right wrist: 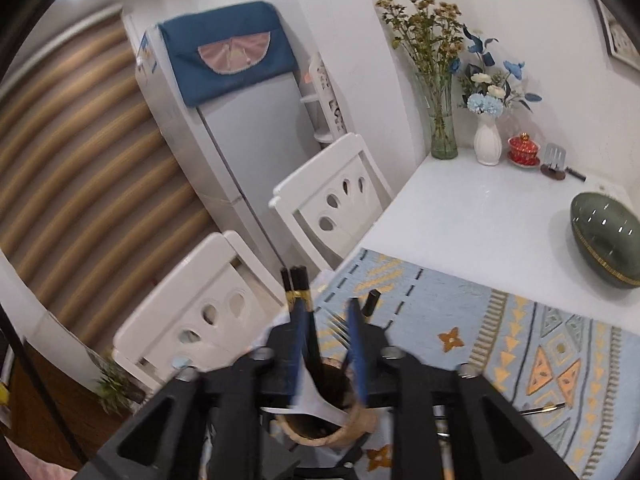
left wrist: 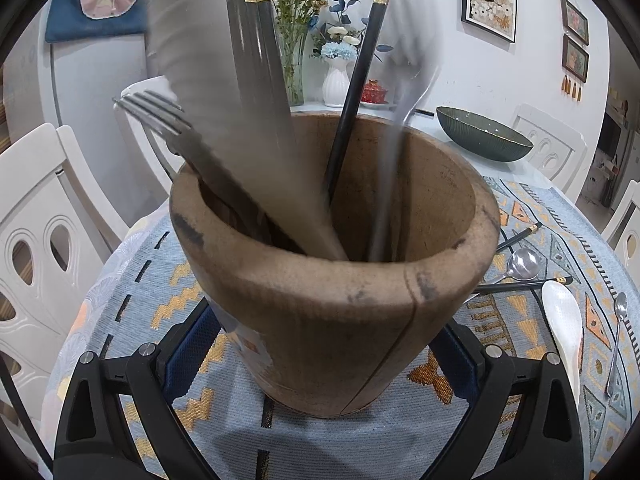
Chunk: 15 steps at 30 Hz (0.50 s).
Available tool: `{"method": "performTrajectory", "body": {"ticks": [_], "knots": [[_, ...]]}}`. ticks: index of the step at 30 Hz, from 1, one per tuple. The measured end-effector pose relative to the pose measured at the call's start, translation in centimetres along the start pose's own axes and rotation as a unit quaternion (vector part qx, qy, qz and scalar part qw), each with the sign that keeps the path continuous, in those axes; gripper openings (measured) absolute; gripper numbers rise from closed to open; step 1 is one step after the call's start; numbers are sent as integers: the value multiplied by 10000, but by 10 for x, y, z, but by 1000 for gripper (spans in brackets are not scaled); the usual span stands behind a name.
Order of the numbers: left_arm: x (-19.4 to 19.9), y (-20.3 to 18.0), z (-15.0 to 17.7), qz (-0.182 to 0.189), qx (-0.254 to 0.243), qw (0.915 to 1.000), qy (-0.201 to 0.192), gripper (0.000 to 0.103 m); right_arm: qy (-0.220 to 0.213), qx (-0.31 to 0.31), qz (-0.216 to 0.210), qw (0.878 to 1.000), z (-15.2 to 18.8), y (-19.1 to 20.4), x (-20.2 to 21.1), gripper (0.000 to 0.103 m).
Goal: Organize utensils
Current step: 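Open the right gripper to release the fork into the holder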
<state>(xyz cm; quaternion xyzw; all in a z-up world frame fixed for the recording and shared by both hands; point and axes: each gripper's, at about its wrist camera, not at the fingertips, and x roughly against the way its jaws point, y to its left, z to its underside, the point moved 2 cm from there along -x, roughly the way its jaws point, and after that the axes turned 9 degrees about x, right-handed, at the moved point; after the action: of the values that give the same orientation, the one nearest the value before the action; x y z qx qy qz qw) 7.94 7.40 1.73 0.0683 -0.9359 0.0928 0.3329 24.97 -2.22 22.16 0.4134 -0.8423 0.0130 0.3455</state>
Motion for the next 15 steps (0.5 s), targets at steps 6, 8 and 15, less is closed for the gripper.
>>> {"method": "performTrajectory", "body": {"ticks": [6,8,15], "knots": [[1,-1,-1,0,8,10000,-6,99,-68,-71,-80,9999,-1,-3,7,38],[1,-1,-2,3,7,10000,-4,99,-25,-167,-56,9998,2,-7,6,38],[1,-1,-2,2,8,10000,-5,99,235,-431,26,9988,15,-25,2,38]]}}
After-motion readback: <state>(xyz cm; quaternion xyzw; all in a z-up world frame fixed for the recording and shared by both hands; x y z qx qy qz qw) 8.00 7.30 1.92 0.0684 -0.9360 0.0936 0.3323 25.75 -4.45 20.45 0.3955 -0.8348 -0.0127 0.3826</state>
